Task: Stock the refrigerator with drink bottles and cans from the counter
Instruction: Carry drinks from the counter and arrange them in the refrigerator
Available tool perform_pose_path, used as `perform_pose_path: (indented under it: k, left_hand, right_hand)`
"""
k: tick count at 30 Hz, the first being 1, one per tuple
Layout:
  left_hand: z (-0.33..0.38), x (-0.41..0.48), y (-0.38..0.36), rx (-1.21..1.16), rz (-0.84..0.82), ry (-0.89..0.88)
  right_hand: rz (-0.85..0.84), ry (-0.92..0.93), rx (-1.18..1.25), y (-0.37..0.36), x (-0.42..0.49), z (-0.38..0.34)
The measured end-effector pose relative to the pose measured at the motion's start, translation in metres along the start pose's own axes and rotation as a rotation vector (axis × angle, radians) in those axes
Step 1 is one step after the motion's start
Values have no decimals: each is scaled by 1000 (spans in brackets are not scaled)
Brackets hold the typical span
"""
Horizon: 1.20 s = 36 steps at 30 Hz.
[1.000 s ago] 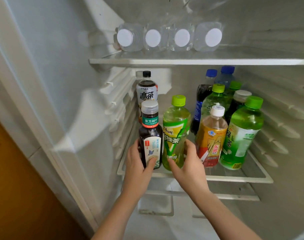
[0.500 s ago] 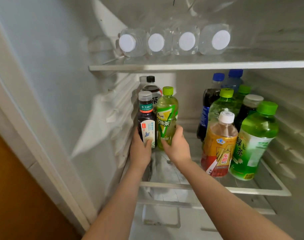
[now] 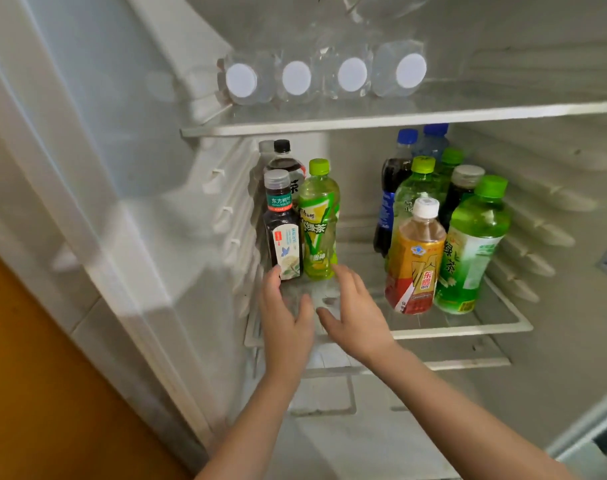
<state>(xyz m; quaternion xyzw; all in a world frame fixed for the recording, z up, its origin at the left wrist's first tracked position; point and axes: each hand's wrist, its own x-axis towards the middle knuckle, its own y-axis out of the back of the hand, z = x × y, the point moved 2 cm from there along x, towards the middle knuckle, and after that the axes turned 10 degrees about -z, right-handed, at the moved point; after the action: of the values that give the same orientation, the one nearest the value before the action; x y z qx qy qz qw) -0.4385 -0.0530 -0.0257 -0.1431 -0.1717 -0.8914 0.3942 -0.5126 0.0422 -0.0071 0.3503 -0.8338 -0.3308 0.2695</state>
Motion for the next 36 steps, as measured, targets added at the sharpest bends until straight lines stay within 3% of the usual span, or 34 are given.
perform_pose_path:
  k: [5, 10, 13, 18, 22, 24, 27, 31, 36]
  left_hand:
    - [2, -55, 9, 11, -89, -156]
    - [-6, -110, -7, -63, -334, -185]
    - [-25, -148, -34, -126, -595, -51]
    - [-63, -236, -81, -35, -1032, 167]
    - [-99, -314, -107, 166, -1493, 502]
    - [-111, -354, -106, 285, -1675, 657]
    - [-119, -405, -97, 502, -1812, 779]
    - [-117, -462, -87, 724, -1933, 704]
    - [-98, -538, -93, 941, -2168, 395]
  right_hand:
    - [215, 54, -45, 14, -95, 9]
    - [314, -177, -127, 13, -202, 48]
    - [213, -452, -151, -2, -274, 79]
    - [46, -982, -74, -51, -419, 111]
    - [-81, -1405, 112, -101, -537, 100]
    - [-57, -1585, 222, -127, -592, 79]
    - [43, -1818, 407, -166, -662, 38]
    - [191, -2009, 684, -210, -736, -21]
    - [405, -2095, 916, -249, -815, -78]
